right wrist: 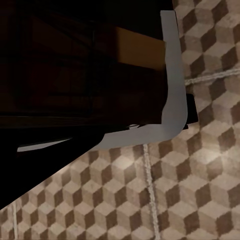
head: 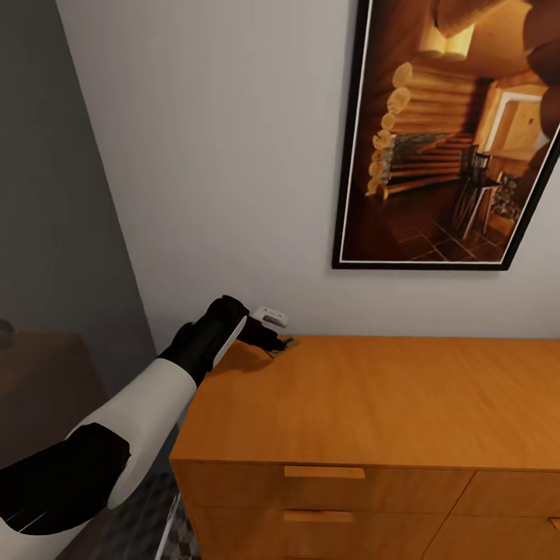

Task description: Take the four mousetraps from the cabinet in the bathroom and place them on the bathroom floor. Make sure all four end up on the same floor surface, and ensure that at least two of them are either under or directly next to the same bathroom sink.

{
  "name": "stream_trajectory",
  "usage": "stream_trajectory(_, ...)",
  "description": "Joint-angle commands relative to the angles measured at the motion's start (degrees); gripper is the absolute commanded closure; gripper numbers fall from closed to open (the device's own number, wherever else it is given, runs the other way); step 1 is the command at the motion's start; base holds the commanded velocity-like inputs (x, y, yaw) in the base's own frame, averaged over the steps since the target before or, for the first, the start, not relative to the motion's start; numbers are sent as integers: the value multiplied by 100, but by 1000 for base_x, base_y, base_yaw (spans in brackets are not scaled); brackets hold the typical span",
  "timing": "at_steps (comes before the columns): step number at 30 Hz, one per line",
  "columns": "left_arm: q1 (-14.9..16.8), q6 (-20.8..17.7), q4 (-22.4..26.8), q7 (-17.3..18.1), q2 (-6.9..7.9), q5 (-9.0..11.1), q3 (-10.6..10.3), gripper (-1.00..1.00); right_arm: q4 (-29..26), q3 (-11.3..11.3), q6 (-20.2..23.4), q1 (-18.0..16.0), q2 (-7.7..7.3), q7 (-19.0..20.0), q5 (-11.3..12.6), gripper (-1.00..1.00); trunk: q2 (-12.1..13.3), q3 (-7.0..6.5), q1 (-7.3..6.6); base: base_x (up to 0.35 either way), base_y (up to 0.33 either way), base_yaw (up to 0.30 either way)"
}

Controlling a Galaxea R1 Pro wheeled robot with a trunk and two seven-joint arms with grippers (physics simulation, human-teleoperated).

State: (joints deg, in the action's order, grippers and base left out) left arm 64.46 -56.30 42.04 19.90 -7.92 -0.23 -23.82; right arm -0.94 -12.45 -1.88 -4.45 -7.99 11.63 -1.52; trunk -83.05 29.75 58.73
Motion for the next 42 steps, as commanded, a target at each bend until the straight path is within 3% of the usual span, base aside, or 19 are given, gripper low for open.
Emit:
stream_trajectory(1,5,-22,4,11,3,-4,-7,-100,8,-38,-14,-4,-2,32,3,100,-3,14,0,0,0,0)
stream_trajectory(21,5,-22,6,14,3,-7,-8,-100,8,-38,-14,-4,1,32,3,100,-3,132,0,0,0,0)
stream_trajectory(42,5,-22,1,14,1,-3,-17,-100,12,-38,-15,-4,8,23,3,100,-3,142,0,21,0,0)
